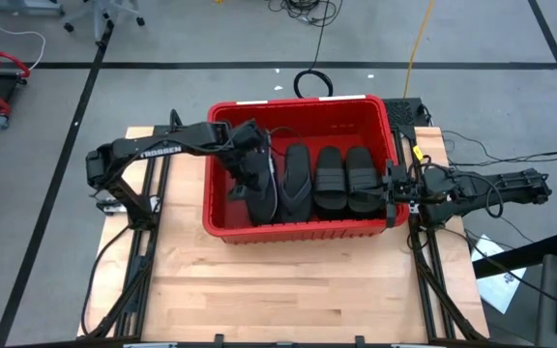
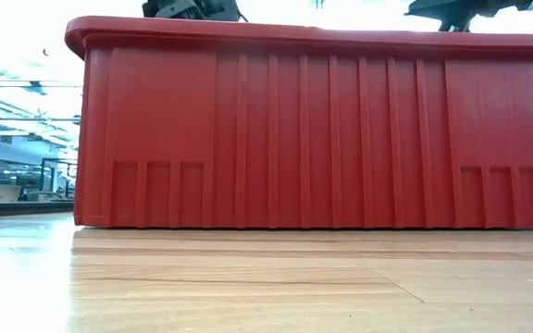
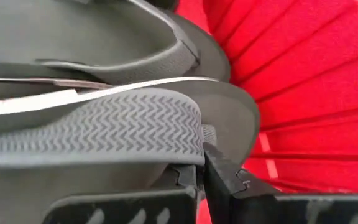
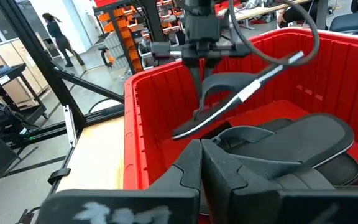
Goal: Pick and place slides into bin
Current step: Put the black slide into the red bin, then return to Home Position
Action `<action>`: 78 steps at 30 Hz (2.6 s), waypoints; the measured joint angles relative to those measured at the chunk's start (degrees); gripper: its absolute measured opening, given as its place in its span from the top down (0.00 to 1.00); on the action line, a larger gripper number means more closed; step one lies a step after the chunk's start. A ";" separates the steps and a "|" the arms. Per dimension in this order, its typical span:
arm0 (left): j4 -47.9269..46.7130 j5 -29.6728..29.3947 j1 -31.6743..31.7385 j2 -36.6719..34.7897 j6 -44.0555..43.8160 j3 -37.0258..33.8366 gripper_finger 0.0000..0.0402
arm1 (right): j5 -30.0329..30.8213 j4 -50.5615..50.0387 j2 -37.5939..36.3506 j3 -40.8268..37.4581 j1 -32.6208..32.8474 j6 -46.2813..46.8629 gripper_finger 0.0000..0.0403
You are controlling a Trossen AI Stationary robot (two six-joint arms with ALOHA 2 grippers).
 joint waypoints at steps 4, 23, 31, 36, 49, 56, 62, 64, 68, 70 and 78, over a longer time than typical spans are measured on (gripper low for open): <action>-0.59 1.67 -0.53 3.24 2.97 -0.69 1.00 | 0.00 0.02 0.00 0.00 0.00 0.00 1.00; -0.10 1.82 -1.55 12.28 4.84 -0.75 0.94 | 0.04 0.00 0.00 0.00 0.01 0.35 1.00; -1.00 1.81 -1.53 9.57 4.80 -0.20 0.68 | 0.04 -0.02 0.02 0.00 0.00 0.03 1.00; -2.20 1.86 -1.51 9.46 4.10 1.19 0.48 | 0.03 -0.02 0.02 0.00 0.00 -0.80 1.00; -18.58 -4.58 -1.36 9.46 5.78 9.89 0.21 | 0.02 -0.02 0.00 0.00 0.00 -1.01 1.00; -28.47 -9.50 -3.24 5.12 13.25 19.42 0.38 | 0.02 -0.06 0.00 0.00 0.00 -4.48 1.00; -21.74 -13.67 -8.51 -7.89 15.02 20.27 0.86 | 0.02 -3.78 0.03 0.02 0.02 -4.42 1.00; -21.82 -17.37 -11.48 -11.95 11.73 20.35 0.96 | 0.00 -5.50 0.01 0.02 0.02 -4.22 1.00; -24.44 -30.11 -21.14 -18.19 1.87 20.34 0.97 | 0.00 -7.51 0.02 0.01 0.00 -4.45 1.00; -26.52 -37.43 -27.34 -20.43 -5.30 20.02 0.99 | 0.03 -8.26 0.02 0.00 0.00 -4.48 1.00; -12.49 -58.10 -45.28 -32.13 -30.52 -4.56 1.00 | 0.18 -8.74 0.00 -0.04 0.00 -6.82 1.00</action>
